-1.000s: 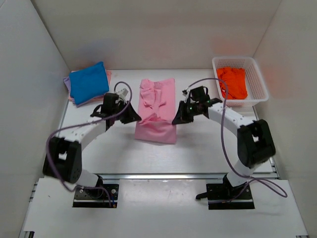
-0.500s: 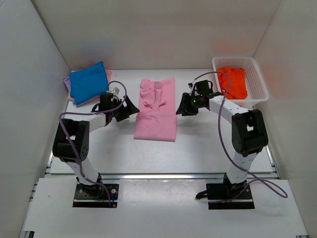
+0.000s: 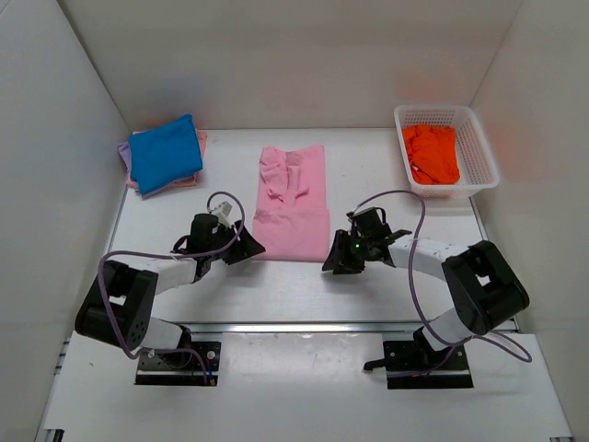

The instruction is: Fold and stack the t-shirts

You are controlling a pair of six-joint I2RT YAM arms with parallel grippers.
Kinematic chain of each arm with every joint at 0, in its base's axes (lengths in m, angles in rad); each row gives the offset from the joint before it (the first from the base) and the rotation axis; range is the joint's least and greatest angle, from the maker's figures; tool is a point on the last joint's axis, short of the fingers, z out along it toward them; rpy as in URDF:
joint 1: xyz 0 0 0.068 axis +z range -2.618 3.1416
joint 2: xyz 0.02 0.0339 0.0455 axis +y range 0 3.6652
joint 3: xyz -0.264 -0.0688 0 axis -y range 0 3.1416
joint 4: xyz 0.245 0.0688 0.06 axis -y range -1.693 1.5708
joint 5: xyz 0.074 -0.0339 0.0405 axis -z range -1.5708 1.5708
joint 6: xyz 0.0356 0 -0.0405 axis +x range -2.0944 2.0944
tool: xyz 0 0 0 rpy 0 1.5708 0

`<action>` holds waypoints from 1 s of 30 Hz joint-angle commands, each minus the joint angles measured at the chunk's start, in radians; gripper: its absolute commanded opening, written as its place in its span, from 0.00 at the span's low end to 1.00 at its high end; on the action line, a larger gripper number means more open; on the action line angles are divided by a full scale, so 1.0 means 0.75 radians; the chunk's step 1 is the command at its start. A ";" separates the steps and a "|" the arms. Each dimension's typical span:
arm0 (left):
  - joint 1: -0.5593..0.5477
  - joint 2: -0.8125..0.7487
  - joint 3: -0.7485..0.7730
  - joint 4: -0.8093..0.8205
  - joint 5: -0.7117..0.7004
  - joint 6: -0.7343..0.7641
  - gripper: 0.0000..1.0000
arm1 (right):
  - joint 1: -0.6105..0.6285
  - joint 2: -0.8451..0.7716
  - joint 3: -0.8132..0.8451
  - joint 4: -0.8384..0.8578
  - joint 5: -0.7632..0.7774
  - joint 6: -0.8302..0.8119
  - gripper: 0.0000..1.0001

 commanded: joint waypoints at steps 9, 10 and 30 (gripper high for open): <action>-0.096 0.015 -0.081 0.082 -0.259 -0.192 0.74 | 0.069 0.069 -0.087 0.359 0.155 0.265 0.41; -0.102 0.015 -0.085 0.072 -0.277 -0.196 0.74 | 0.069 0.075 -0.075 0.368 0.174 0.267 0.42; -0.217 0.014 -0.046 -0.181 -0.011 -0.124 0.00 | 0.061 -0.035 -0.140 0.176 0.084 0.187 0.01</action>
